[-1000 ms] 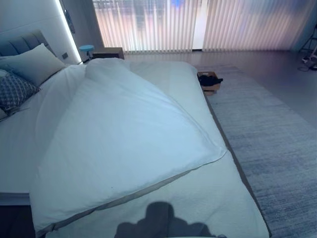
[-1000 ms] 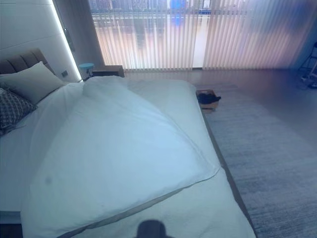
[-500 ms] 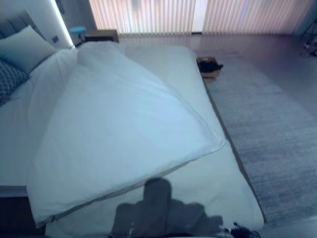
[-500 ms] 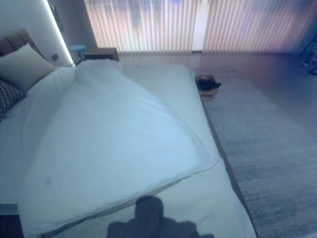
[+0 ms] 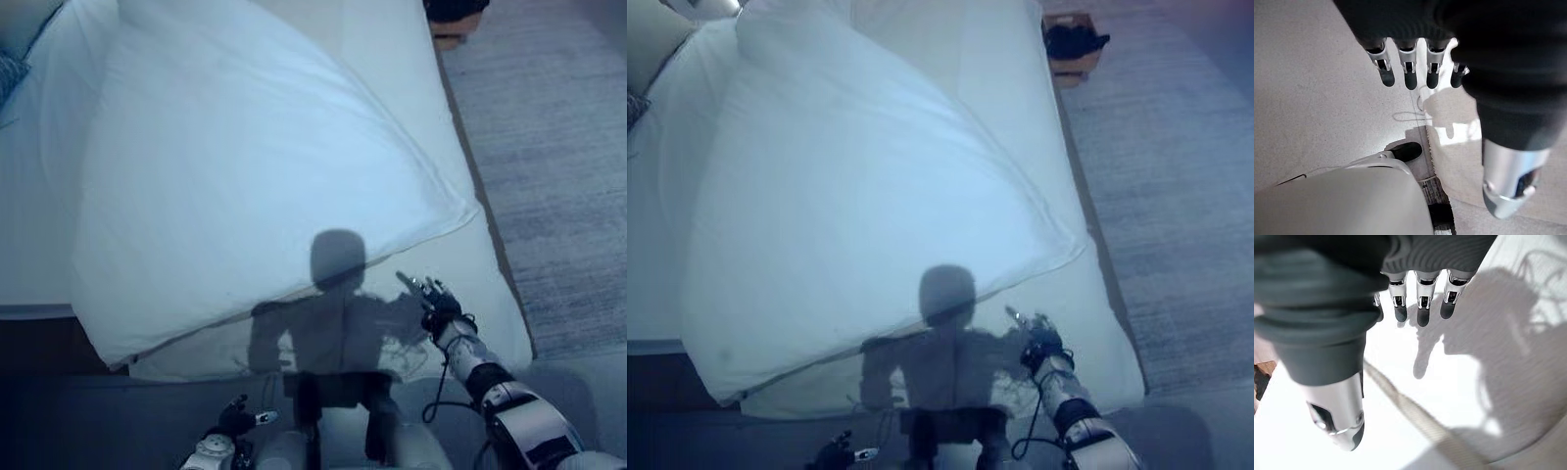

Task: Make the bed

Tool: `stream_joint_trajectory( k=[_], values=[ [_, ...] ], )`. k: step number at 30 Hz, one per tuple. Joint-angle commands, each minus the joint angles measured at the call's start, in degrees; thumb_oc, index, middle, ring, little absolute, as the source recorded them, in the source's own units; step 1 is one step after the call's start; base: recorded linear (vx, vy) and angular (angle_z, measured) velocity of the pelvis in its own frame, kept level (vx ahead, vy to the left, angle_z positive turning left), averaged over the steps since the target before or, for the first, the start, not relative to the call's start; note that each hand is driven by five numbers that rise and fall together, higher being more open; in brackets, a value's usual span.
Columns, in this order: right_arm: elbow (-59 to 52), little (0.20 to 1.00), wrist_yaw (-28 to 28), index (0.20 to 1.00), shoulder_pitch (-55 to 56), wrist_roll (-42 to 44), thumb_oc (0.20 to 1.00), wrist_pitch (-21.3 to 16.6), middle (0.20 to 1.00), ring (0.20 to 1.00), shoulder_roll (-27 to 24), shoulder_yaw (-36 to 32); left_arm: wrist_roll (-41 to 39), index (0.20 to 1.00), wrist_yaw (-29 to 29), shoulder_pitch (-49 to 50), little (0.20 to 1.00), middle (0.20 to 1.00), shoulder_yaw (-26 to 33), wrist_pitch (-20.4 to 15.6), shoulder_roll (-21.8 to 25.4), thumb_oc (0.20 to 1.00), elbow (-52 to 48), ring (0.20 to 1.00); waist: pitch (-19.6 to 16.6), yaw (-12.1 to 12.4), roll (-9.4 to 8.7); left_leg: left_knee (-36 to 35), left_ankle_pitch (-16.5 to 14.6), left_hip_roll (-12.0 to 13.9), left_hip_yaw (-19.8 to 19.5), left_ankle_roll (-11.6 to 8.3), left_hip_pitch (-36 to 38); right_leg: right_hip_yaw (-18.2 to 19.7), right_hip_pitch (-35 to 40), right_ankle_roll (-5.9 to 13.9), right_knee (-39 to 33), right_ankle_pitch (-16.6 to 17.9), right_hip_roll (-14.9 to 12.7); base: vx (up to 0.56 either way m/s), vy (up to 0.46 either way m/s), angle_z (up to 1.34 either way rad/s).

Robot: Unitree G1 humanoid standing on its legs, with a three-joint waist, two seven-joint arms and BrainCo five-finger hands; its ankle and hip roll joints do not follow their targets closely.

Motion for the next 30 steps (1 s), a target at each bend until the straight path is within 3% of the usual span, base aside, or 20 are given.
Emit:
stream_joint_trajectory(
  k=[1,11,30],
  values=[
    [1.7,1.0,-1.4,1.0,-5.7,6.3,1.0,-3.7,1.0,1.0,0.9,-2.1,-3.0,1.0,1.5,-2.3,1.0,1.0,-3.7,0.0,-0.8,1.0,1.8,1.0,0.8,0.7,-2.38,-2.0,4.1,-1.0,-1.8,-1.76,-3.3,-0.2,5.2,6.55,0.9,-1.7,-4.8,0.04,0.01,0.0],
    [0.1,1.0,-1.8,1.0,-13.1,14.4,1.0,-7.2,1.0,1.0,0.5,-4.1,-7.5,1.0,2.8,-3.0,1.0,1.0,-4.8,-0.9,-1.5,1.0,-1.7,1.0,3.2,2.1,-1.76,-2.0,4.6,-1.4,-2.9,-1.73,-6.1,-1.5,3.1,6.62,1.5,-2.0,-5.4,0.03,-0.002,0.09],
    [5.1,1.0,-4.3,1.0,-27.1,17.7,1.0,-9.7,1.0,1.0,-6.0,-6.1,-9.1,1.0,3.5,-4.3,1.0,1.0,-7.9,-1.5,0.0,1.0,-6.5,1.0,6.9,6.5,-1.42,-1.9,5.7,-1.9,-8.0,-2.02,-11.1,-5.8,0.4,6.86,3.4,-3.2,-6.4,0.01,-0.011,0.18]
  ],
)
